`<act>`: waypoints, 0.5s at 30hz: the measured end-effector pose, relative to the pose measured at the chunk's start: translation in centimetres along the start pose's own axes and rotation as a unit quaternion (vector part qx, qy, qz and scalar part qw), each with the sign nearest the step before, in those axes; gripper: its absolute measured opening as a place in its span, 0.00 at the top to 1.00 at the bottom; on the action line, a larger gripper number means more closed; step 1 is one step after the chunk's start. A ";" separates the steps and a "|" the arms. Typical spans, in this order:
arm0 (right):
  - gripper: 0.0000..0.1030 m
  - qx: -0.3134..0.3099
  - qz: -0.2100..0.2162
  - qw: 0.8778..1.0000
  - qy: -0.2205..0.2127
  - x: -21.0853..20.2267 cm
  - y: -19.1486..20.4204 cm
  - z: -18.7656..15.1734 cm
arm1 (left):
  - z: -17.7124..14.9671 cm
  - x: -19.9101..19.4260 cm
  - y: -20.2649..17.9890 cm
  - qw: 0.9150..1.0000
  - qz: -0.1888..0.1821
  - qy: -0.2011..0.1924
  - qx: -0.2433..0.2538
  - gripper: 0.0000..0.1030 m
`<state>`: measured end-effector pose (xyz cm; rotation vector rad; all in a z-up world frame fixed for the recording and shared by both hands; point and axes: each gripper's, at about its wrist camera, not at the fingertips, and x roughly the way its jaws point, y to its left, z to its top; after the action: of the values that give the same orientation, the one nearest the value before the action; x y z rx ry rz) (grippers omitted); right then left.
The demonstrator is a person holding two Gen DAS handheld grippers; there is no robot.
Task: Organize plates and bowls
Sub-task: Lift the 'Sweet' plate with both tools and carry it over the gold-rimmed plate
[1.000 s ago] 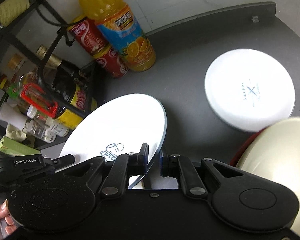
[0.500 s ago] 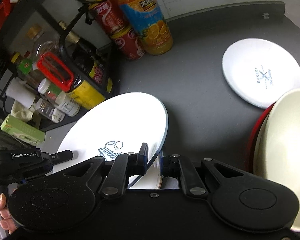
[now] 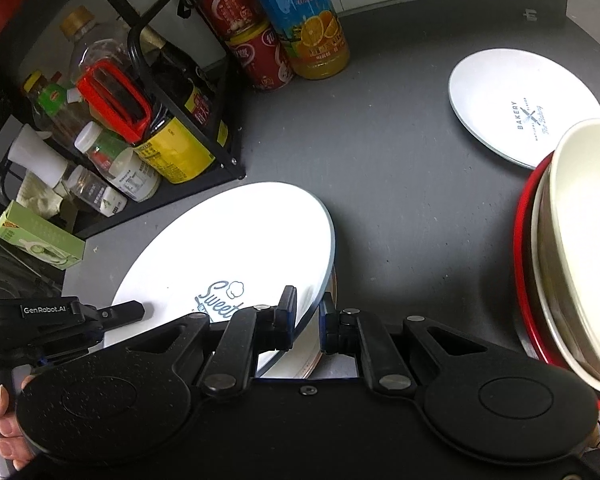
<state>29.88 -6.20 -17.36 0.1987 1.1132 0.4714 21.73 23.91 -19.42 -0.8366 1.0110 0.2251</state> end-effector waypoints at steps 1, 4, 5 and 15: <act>0.89 -0.001 -0.002 1.000 0.000 0.0 0.0 -0.1 | -0.1 0.0 0.1 1.000 0.000 0.001 0.000 0.95; 0.90 -0.001 -0.008 1.000 0.002 0.2 -0.1 -0.2 | -0.3 0.1 0.3 1.000 -0.002 0.004 0.001 0.95; 0.90 -0.001 -0.010 1.000 0.003 0.2 -0.1 -0.4 | -0.4 0.2 0.3 1.000 -0.002 0.006 0.001 0.95; 0.91 0.007 -0.030 0.999 0.013 0.9 -0.2 -1.2 | -1.4 1.2 1.0 1.000 0.013 0.027 0.010 0.95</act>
<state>29.19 -6.10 -18.72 0.1707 1.1439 0.4142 20.98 23.33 -21.27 -0.8152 1.0728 0.2145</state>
